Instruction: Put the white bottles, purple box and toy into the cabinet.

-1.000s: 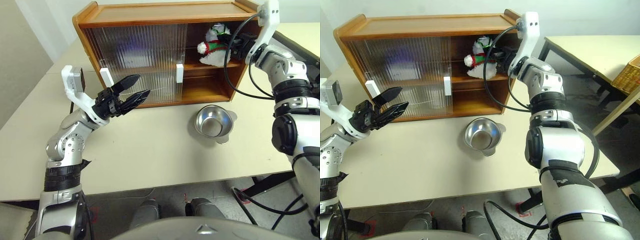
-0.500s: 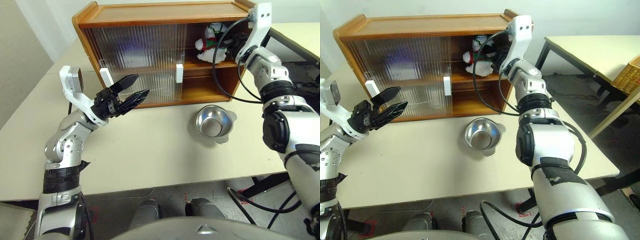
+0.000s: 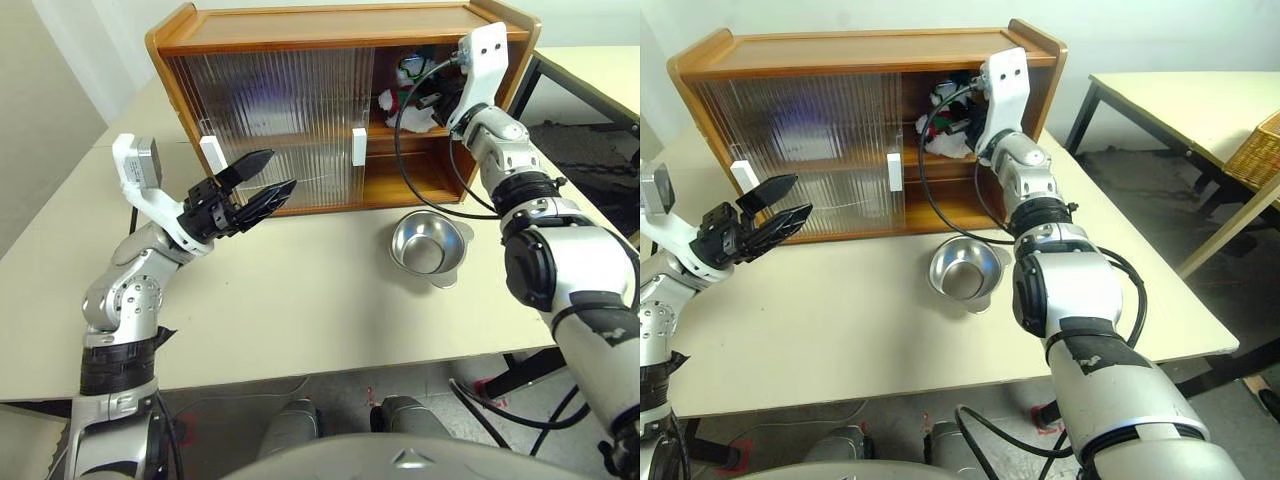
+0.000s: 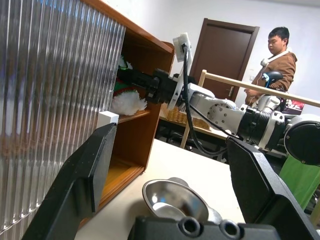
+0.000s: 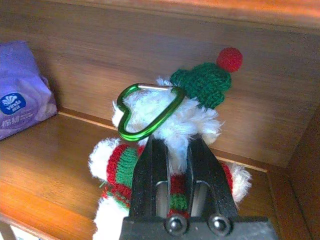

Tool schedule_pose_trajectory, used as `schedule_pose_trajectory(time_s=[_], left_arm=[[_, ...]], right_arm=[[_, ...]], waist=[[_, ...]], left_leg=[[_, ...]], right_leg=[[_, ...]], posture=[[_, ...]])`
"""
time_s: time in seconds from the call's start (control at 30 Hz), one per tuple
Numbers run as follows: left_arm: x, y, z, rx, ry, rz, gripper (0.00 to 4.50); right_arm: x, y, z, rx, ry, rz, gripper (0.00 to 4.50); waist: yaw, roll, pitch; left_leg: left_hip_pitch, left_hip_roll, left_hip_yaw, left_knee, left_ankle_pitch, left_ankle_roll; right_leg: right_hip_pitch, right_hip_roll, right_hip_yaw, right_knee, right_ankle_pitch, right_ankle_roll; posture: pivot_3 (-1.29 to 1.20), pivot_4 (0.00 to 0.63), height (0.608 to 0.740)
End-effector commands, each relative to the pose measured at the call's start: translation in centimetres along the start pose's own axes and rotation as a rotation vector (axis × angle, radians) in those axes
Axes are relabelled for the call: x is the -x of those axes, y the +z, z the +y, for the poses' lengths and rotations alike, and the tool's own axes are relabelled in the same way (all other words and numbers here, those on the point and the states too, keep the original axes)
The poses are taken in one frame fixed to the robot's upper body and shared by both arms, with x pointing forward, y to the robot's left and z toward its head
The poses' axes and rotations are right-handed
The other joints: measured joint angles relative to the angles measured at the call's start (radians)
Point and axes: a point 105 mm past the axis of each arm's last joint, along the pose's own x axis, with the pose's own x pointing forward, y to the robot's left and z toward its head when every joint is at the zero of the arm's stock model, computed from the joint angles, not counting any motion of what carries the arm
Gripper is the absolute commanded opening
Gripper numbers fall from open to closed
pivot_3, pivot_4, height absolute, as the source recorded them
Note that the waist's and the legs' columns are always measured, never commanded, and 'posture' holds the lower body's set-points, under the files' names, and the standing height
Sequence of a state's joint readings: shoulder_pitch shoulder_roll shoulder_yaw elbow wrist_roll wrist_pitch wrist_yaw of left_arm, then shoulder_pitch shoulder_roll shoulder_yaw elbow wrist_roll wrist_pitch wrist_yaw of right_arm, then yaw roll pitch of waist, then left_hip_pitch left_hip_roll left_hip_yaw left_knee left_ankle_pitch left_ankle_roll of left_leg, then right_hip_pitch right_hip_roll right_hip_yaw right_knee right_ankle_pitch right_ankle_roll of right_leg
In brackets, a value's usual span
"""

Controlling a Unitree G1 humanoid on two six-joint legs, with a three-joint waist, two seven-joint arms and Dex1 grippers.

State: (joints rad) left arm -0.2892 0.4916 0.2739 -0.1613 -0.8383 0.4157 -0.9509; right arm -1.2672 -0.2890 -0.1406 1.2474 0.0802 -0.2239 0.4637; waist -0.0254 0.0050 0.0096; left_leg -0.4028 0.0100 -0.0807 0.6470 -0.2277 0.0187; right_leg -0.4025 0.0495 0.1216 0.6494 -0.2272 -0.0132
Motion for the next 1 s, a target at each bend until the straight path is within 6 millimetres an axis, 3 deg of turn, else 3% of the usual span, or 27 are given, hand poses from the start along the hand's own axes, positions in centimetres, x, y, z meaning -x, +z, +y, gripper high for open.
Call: schedule_pose_trajectory(time_s=[0.03,0.53,0.77,1.0], left_arm=[[0.2,0.4,-0.2,-0.008,0.003,0.0,4.5],[0.3,0.5,-0.4,-0.01,0.014,-0.001,4.5],[0.3,0.5,-0.4,-0.01,0.016,-0.004,4.5],[0.3,0.4,-0.4,-0.01,0.019,-0.006,4.5]], right_arm=[[0.3,-2.3,0.4,0.007,-0.015,0.075,0.14],[0.1,-0.6,-1.0,0.072,-0.125,0.013,0.14],[0.1,-1.3,-1.0,0.088,-0.135,0.05,0.14],[0.1,-1.7,-0.7,0.075,-0.121,0.066,2.55]], waist=[[0.002,0.0,0.0],[0.017,0.0,0.0],[0.018,0.0,0.0],[0.019,0.0,0.0]], left_leg=[[0.0,0.0,0.0,0.0,0.0,0.0],[0.001,0.0,0.0,-0.001,0.0,-0.001],[0.001,0.0,0.0,-0.002,-0.001,-0.001],[0.001,0.0,0.0,-0.003,-0.001,-0.001]], right_leg=[[0.0,0.0,0.0,0.0,0.0,0.0],[0.0,0.0,0.0,0.0,0.0,-0.001],[0.0,0.0,0.0,0.0,0.0,-0.001],[0.0,0.0,0.0,0.0,0.0,-0.001]], posture=[[0.05,0.014,0.74],[0.06,0.011,0.74],[0.07,0.009,0.74],[0.07,0.008,0.74]])
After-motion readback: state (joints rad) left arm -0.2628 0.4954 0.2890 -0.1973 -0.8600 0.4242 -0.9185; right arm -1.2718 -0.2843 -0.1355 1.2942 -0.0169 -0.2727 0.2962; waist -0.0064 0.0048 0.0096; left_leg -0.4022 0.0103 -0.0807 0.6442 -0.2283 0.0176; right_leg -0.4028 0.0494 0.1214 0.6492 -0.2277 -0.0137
